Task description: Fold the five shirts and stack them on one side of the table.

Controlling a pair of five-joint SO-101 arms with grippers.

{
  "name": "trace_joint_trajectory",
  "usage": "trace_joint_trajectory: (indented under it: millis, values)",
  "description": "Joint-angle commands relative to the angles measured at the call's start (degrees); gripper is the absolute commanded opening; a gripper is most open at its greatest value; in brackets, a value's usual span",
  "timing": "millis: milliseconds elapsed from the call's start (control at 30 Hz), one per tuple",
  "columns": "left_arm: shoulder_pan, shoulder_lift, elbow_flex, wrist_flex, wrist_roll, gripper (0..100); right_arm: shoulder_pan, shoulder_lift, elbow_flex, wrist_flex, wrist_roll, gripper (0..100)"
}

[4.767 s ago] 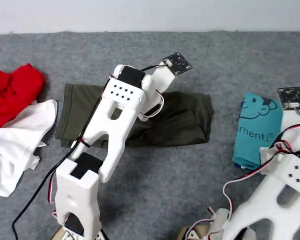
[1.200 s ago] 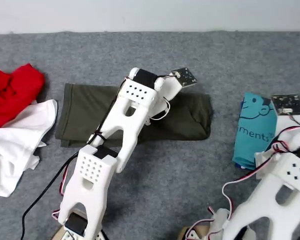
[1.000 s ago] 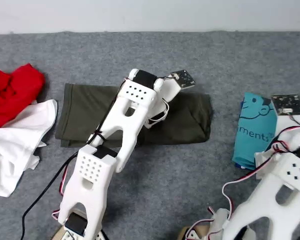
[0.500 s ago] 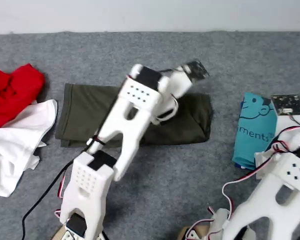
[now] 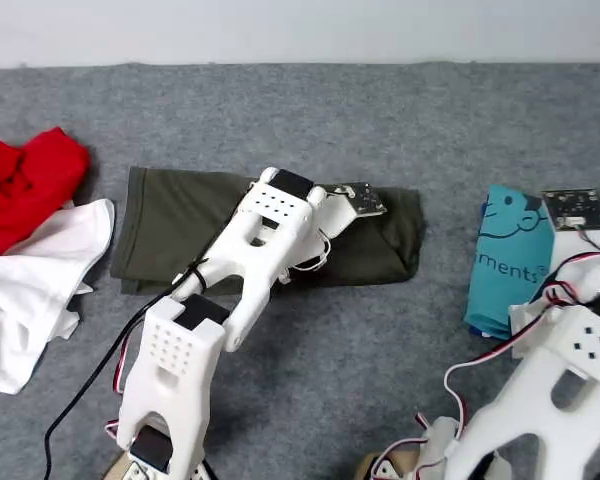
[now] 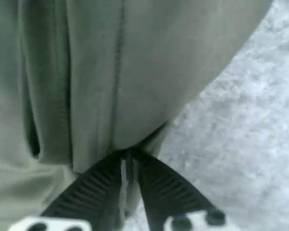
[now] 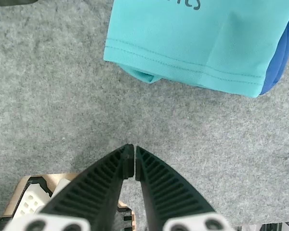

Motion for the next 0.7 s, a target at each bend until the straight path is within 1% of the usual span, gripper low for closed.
trace_joint_trajectory:
  millis: [0,67,167,233,367,467,567,667]
  values:
    - [-0.4,-1.4,-2.0,4.0,0.2,2,0.8,-2.2,-0.6,-0.5,0.5,0.9]
    - [0.2,-2.5,-4.1,6.8,2.3,3,0.7,-2.2,-0.6,-0.6,0.5,0.9]
    - [0.1,-4.4,-8.1,10.6,5.7,12,0.7,-2.2,-0.6,-0.6,0.5,0.9]
    - [-1.0,-6.2,-10.2,10.9,8.9,17,0.7,-2.2,-0.6,-0.6,0.5,0.9]
    - [-4.5,-10.0,-12.0,10.8,10.3,18,0.7,-2.2,-0.6,-0.6,0.5,0.9]
    - [-9.6,-11.5,-12.0,10.8,10.5,18,0.7,-2.2,-0.6,-0.4,0.5,0.9]
    - [-17.7,-11.6,-12.0,10.7,11.9,18,0.7,-2.2,-0.6,-0.1,0.5,0.9]
    - [-26.8,-11.4,-12.0,10.5,12.3,24,0.7,-2.2,-0.6,0.0,0.5,0.9]
